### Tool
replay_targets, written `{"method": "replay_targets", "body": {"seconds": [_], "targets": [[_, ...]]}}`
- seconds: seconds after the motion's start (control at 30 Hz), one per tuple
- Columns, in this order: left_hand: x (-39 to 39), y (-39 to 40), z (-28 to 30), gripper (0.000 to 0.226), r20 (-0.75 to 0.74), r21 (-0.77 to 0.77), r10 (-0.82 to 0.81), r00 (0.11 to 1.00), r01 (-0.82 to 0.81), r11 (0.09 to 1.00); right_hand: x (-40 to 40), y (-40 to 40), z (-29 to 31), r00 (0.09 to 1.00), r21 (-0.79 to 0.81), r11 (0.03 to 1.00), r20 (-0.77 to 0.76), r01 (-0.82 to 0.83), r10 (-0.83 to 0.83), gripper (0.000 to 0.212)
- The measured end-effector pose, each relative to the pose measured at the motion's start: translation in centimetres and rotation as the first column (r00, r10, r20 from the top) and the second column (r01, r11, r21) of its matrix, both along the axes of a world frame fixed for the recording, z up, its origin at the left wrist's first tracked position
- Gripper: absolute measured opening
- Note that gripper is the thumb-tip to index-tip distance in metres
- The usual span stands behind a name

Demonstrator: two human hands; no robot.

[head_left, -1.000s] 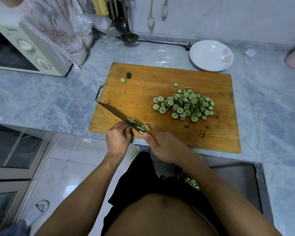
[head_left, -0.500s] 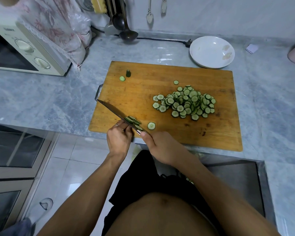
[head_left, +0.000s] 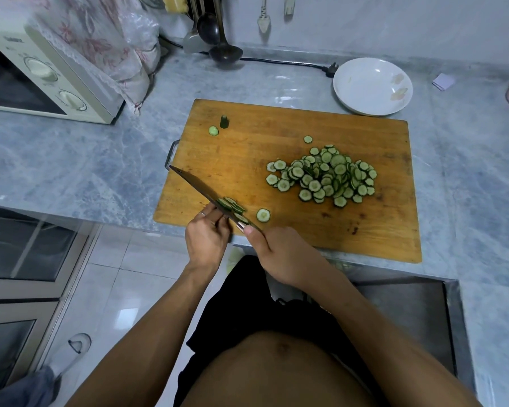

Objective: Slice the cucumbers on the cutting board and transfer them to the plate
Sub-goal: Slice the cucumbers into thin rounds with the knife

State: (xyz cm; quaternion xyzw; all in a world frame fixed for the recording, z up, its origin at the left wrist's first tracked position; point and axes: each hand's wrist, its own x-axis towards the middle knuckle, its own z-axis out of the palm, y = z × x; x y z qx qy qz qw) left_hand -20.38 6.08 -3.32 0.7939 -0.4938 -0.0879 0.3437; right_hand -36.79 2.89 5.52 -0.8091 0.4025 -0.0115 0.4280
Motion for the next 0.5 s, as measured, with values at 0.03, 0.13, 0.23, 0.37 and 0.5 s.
{"method": "replay_targets", "body": {"seconds": [0.03, 0.13, 0.23, 0.37, 0.5], "targets": [[0.0, 0.0, 0.0, 0.021, -0.009, -0.001, -0.001, 1.0, 0.001, 1.0, 0.0, 0.0, 0.0, 1.0, 0.008, 1.0, -0.012, -0.012, 0.012, 0.05], [0.0, 0.0, -0.1, 0.017, 0.011, 0.004, -0.011, 1.0, 0.011, 1.0, 0.1, -0.3, 0.1, 1.0, 0.061, 0.998, -0.014, 0.005, -0.004, 0.051], [0.1, 0.0, -0.4, 0.016, 0.034, 0.005, -0.013, 0.999, 0.013, 1.0, 0.2, -0.3, 0.6, 1.0, 0.094, 0.996, 0.007, 0.005, -0.006, 0.048], [0.2, -0.1, -0.5, 0.015, 0.044, -0.018, -0.026, 0.999, 0.027, 0.999, 0.7, -0.7, 0.1, 0.999, 0.133, 0.99, -0.008, 0.051, -0.051, 0.059], [0.7, -0.1, -0.6, 0.02, 0.079, -0.034, -0.066, 0.995, 0.069, 0.997, 1.3, -0.9, -0.6, 0.998, 0.148, 0.987, -0.035, 0.056, -0.051, 0.062]]}}
